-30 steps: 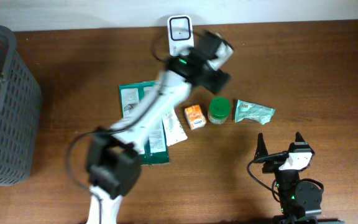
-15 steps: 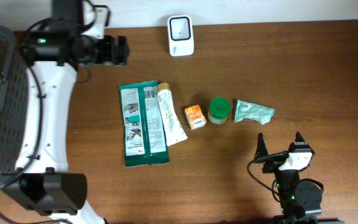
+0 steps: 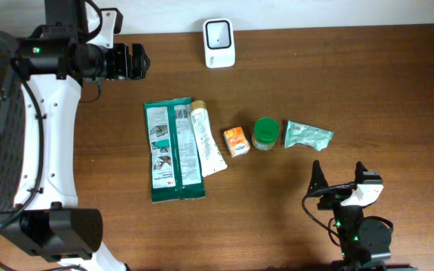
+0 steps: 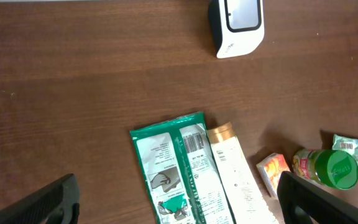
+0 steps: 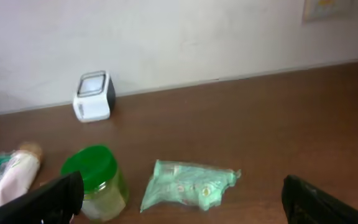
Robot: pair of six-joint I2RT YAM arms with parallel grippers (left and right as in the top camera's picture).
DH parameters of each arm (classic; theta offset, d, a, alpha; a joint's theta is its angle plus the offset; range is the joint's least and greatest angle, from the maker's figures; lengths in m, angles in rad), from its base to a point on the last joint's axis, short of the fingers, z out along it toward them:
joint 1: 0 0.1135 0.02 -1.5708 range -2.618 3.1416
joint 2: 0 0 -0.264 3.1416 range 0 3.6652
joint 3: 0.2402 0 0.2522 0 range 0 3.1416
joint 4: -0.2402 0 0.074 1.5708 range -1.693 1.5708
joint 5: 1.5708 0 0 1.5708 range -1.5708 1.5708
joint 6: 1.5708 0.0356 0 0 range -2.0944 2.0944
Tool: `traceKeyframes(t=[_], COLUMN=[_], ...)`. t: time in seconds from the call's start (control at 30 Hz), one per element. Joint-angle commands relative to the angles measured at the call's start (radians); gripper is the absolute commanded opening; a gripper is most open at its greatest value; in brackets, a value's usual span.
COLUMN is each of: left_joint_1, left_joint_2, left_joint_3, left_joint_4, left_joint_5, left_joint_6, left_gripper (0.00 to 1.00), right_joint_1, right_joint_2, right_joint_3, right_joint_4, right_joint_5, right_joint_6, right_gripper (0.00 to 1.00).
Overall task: Scan the item barcode
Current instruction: 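Move the right gripper forward to the mint-green wipes pack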
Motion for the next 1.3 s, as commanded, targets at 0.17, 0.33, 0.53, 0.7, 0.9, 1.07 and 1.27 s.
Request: traceKeyframes(t=[0.17, 0.33, 0.53, 0.7, 0.9, 1.07, 1.27], left_joint_1=[0.000, 0.000, 0.000, 0.000, 0.000, 0.000, 0.000], left_joint_2=[-0.006, -0.006, -0.006, -0.006, -0.006, -0.006, -0.006], left_joint_3=[-0.001, -0.001, -0.001, -0.001, -0.001, -0.001, -0.001], left_joint_4=[-0.002, -0.001, -0.001, -0.001, -0.001, -0.001, -0.001], left_joint_5=[0.019, 0.019, 0.019, 0.019, 0.019, 0.019, 0.019], left_joint_6=[-0.010, -0.010, -0.010, -0.010, -0.010, -0.010, -0.010], left_gripper=[0.99, 0.99, 0.99, 0.99, 0.99, 0.99, 0.99], right_joint_1=[0.006, 0.006, 0.006, 0.002, -0.148, -0.139, -0.142], right_joint_2=[0.206, 0.576, 1.029, 1.277, 1.466, 1.703, 1.772], right_joint_3=[0.470, 0.864, 1.146, 1.146, 1.146, 1.146, 1.159], right_joint_4=[-0.328, -0.581, -0.747, -0.768, -0.885, -0.848, -0.747], right_joint_5=[-0.114, -0.223, -0.357, -0.425, -0.320, -0.301, -0.247], right_joint_6=[0.016, 0.015, 0.015, 0.031, 0.277, 0.239, 0.151], right_gripper=[0.98, 0.98, 0.98, 0.79, 0.24, 0.15, 0.16])
